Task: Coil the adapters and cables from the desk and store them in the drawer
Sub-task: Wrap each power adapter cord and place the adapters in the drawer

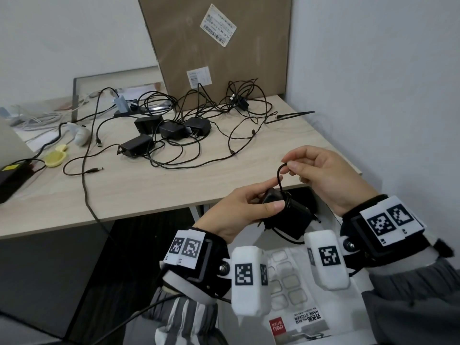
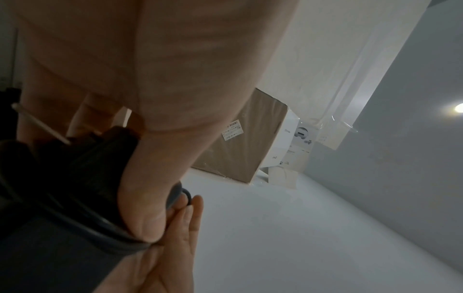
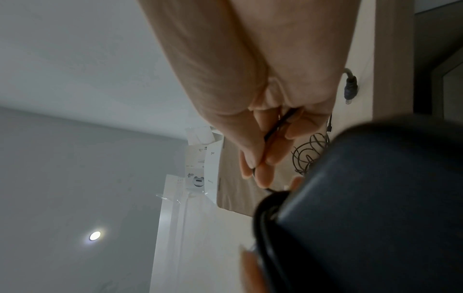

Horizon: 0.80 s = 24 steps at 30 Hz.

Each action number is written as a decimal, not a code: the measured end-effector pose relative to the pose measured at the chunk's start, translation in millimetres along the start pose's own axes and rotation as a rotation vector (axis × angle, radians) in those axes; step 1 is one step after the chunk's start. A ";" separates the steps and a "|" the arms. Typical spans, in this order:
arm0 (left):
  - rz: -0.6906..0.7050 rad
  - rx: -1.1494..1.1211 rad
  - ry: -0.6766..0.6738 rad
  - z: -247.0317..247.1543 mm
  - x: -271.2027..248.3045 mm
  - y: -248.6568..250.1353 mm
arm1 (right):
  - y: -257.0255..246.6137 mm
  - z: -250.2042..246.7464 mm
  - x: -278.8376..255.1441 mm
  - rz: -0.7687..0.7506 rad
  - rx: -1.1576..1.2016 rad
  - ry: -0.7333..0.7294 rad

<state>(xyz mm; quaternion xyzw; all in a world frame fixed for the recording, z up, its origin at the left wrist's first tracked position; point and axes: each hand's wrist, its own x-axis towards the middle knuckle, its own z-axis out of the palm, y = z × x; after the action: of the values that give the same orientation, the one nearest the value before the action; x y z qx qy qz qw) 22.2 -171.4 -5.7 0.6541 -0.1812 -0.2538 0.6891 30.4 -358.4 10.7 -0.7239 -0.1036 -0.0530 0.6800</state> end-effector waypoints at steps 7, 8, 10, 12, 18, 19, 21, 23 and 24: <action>0.066 0.002 0.241 1.7 5.9 -2.1 | -6.0 6.8 -4.8 -0.037 0.034 -0.102; 0.105 -0.003 0.300 3.0 6.9 -2.3 | -6.6 7.8 -5.9 -0.034 0.050 -0.109; 0.177 -0.019 0.428 4.9 10.8 -3.4 | -7.8 9.8 -7.3 -0.022 0.083 -0.129; 0.232 -0.062 0.539 5.3 14.8 -4.4 | -8.5 11.6 -7.6 -0.021 0.087 -0.149; 0.307 -0.189 0.697 12.9 19.4 -3.1 | -8.8 18.6 -9.5 -0.028 0.116 -0.164; 0.313 -0.221 0.723 12.0 19.7 -1.7 | -8.6 19.2 -8.9 -0.027 0.135 -0.154; 0.330 -0.313 0.755 8.4 19.3 0.8 | -7.3 19.7 -7.9 -0.012 0.155 -0.140; 0.339 -0.385 0.767 6.4 18.3 1.1 | -5.5 20.6 -7.4 0.024 0.136 -0.158; 0.341 -0.407 0.763 6.3 18.2 0.9 | -4.2 21.6 -7.1 0.043 0.107 -0.174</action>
<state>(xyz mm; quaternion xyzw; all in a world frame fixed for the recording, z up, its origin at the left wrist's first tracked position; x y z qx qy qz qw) 33.3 -187.2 -5.8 0.5130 0.0338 0.0917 0.8528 21.2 -337.3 11.7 -0.6905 -0.1492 0.0304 0.7072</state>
